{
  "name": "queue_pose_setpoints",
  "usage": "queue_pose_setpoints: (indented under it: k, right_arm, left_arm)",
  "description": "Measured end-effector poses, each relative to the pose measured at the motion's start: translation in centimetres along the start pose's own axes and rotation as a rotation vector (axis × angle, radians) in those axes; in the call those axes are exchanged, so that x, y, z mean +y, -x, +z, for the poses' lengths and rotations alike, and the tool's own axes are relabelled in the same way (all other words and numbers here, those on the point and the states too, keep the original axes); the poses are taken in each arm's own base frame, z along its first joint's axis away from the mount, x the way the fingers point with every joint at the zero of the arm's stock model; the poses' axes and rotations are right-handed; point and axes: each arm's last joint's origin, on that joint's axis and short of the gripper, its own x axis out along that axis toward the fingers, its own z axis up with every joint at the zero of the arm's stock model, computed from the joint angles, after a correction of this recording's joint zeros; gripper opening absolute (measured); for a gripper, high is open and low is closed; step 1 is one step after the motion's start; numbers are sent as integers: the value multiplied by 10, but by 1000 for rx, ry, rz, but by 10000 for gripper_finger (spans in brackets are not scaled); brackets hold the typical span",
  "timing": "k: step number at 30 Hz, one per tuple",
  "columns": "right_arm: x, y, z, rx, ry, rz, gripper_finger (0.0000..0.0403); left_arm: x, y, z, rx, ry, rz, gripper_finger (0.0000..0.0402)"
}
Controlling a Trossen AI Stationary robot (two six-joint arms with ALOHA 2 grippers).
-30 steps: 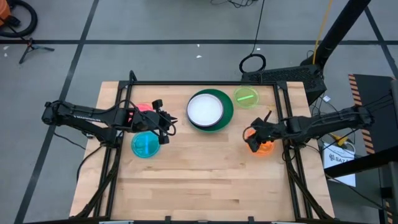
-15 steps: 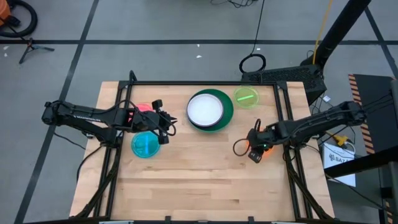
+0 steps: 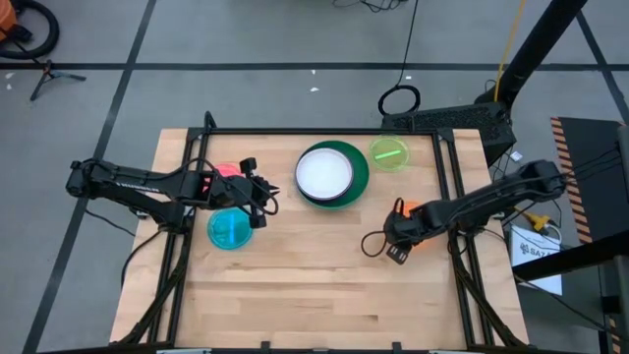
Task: Stack plastic plates
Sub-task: Stack the orange plate on top of the white plate
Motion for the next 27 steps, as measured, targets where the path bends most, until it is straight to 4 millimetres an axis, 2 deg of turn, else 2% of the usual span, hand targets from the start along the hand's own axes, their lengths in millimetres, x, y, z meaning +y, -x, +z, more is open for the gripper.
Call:
queue_pose_setpoints:
  k: [7,14,24,27]
  right_arm:
    - [-2,-10,3,-23,-6,-101,109]
    - [-2,-12,3,-38,-5,-123,103]
    - [-2,-12,3,-39,5,-121,14]
    - [-2,-11,3,-39,8,-116,4]
  left_arm:
    - [0,0,0,4,-2,-1,45]
    - [0,0,0,4,-3,0,45]
    - [0,0,0,4,-9,0,45]
    - [0,0,0,5,-9,0,45]
